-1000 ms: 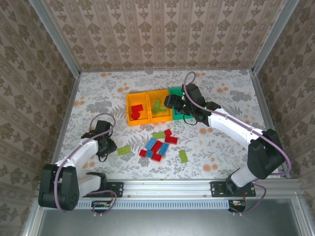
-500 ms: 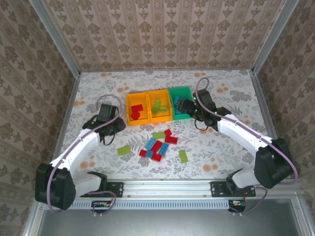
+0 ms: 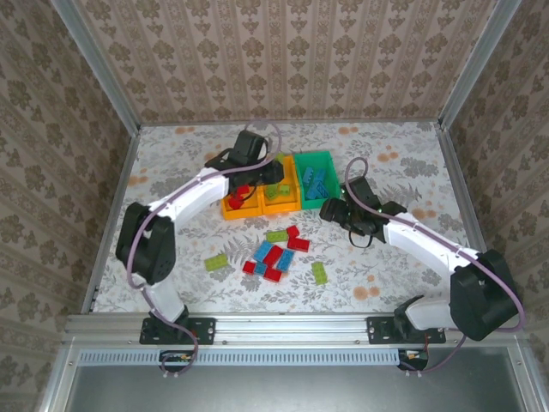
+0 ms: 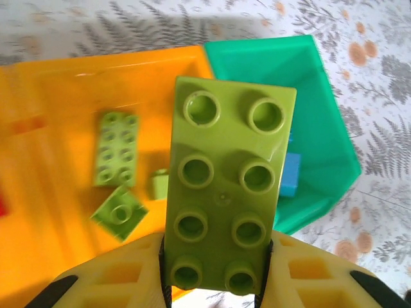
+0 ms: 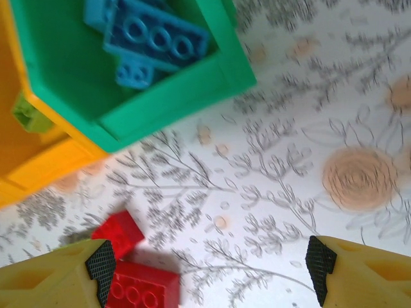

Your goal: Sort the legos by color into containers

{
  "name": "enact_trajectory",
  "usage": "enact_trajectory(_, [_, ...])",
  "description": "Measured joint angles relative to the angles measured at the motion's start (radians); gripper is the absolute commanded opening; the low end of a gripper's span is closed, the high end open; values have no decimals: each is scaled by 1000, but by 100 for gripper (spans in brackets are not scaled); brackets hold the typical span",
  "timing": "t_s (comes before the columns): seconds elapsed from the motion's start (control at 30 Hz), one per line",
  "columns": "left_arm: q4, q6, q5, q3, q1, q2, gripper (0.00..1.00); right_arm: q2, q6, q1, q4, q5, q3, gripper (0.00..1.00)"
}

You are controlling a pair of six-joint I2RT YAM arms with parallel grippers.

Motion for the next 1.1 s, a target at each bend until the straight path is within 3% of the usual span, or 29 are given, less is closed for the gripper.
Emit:
enact_trajectory(0.33, [-46, 0, 70, 103, 2, 174, 41, -8, 18, 64, -11, -7, -26, 81])
enact_trajectory(0.43, [-48, -1, 75, 106, 2, 174, 48, 15, 10, 100, -54, -7, -10, 81])
enact_trajectory(0.6, [-49, -2, 72, 106, 2, 174, 70, 32, -6, 204, -137, 3, -4, 76])
enact_trajectory(0.83, [-48, -7, 63, 99, 2, 147, 89, 107, -11, 373, -179, 8, -4, 76])
enact_trajectory(1.1, [-19, -6, 50, 50, 21, 26, 97, 198, 5, 450, -196, 28, -6, 71])
